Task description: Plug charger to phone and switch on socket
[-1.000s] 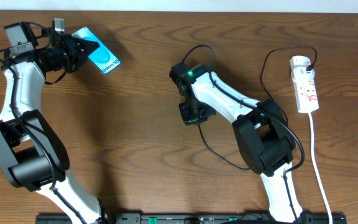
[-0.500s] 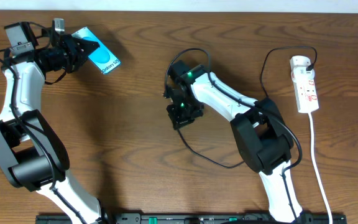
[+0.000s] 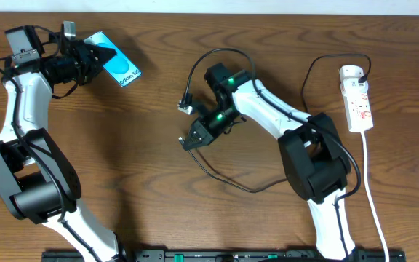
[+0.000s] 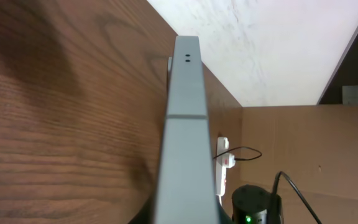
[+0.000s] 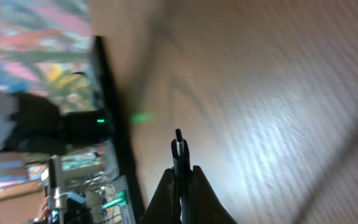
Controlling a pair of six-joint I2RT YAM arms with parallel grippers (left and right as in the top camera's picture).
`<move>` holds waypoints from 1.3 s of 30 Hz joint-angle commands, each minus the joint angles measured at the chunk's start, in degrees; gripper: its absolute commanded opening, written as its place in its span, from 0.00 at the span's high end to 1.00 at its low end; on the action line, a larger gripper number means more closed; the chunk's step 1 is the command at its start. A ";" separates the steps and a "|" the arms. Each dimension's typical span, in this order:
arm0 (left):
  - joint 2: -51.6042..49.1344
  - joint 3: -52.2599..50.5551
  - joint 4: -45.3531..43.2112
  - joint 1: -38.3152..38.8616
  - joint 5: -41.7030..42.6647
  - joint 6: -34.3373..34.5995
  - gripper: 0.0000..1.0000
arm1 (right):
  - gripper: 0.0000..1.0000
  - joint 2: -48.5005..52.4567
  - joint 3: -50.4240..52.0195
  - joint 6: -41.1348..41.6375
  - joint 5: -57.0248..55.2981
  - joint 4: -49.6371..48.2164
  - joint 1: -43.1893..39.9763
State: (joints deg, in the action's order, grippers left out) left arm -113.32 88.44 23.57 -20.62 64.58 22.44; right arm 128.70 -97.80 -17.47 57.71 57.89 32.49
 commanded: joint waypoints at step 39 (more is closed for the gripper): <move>1.44 0.66 -15.63 8.22 25.57 10.47 0.93 | 0.99 -2.14 -0.92 21.86 31.76 -38.75 -4.07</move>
State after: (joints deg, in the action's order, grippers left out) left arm -113.32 88.44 8.56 -12.43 87.53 32.84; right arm 128.66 -97.86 -0.80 87.61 20.49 29.65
